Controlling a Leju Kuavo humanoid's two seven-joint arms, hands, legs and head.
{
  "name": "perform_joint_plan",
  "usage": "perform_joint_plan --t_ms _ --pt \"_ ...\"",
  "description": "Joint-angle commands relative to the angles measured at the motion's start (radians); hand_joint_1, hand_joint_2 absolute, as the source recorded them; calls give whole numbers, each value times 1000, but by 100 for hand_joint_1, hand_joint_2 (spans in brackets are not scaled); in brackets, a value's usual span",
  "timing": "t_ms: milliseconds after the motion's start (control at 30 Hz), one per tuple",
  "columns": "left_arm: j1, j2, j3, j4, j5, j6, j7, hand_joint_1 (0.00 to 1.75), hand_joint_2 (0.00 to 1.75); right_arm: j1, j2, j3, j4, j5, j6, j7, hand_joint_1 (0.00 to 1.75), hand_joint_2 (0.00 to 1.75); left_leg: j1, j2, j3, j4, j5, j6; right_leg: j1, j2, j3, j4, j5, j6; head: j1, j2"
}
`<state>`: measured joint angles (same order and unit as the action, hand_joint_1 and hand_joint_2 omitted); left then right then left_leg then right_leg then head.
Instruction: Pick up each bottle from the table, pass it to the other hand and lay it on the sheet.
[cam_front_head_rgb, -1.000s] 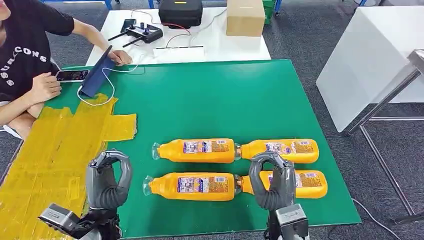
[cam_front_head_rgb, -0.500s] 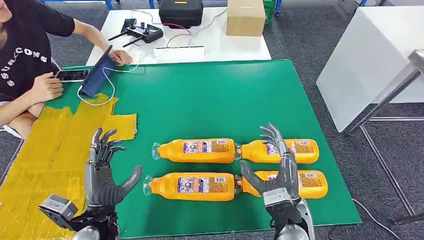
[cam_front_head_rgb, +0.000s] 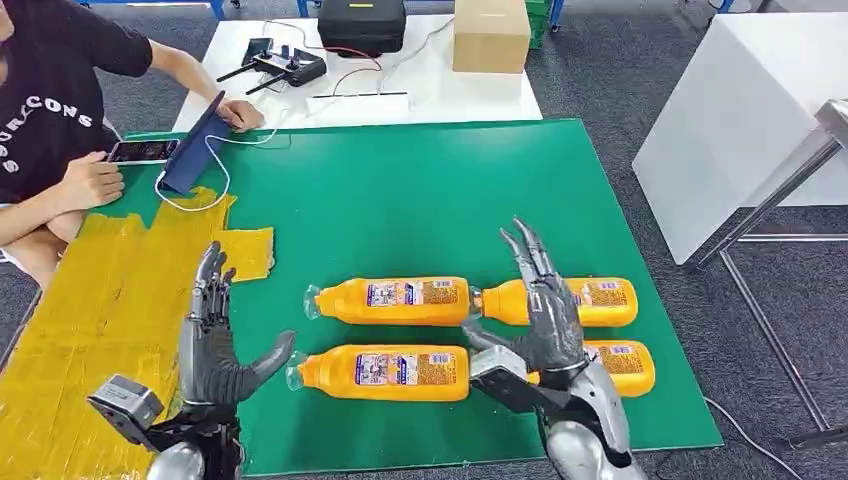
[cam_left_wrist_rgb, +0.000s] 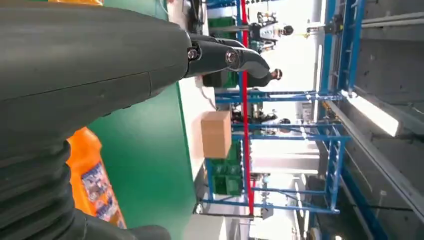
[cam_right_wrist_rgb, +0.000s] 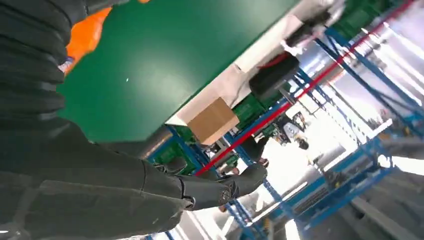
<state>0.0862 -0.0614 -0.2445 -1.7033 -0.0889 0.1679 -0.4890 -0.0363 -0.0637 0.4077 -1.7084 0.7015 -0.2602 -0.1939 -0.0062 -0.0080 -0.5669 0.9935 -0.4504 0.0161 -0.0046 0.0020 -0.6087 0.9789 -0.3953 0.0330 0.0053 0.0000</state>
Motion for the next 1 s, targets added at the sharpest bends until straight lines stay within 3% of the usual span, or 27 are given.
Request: perform_joint_plan --t_ms 33,167,533,567,1000 --pt "-68 -23 11 99 2 -31 19 0 175 -194 -45 133 227 102 44 70 0 175 1 2 3 -1 -1 -1 1 1 3 -2 0 0 0 0" --pt "-111 -33 -12 134 -2 -53 26 0 175 -313 -20 209 360 150 91 109 0 175 1 5 6 -1 -2 -2 1 4 5 -2 0 0 0 0" --pt "-130 -38 -25 151 -2 -60 31 0 175 -373 -3 243 438 189 103 142 0 175 1 5 5 -1 -1 -1 1 4 4 -1 1 0 0 0" --pt "-145 -39 -34 167 4 -69 35 0 175 -433 28 276 522 195 122 146 0 175 1 5 5 -1 -1 -1 1 4 4 -1 1 0 0 0" --pt "-213 -42 -69 226 36 -86 36 0 175 -579 114 325 881 137 180 130 0 175 1 2 4 -1 0 -1 1 2 4 -1 0 0 0 0"
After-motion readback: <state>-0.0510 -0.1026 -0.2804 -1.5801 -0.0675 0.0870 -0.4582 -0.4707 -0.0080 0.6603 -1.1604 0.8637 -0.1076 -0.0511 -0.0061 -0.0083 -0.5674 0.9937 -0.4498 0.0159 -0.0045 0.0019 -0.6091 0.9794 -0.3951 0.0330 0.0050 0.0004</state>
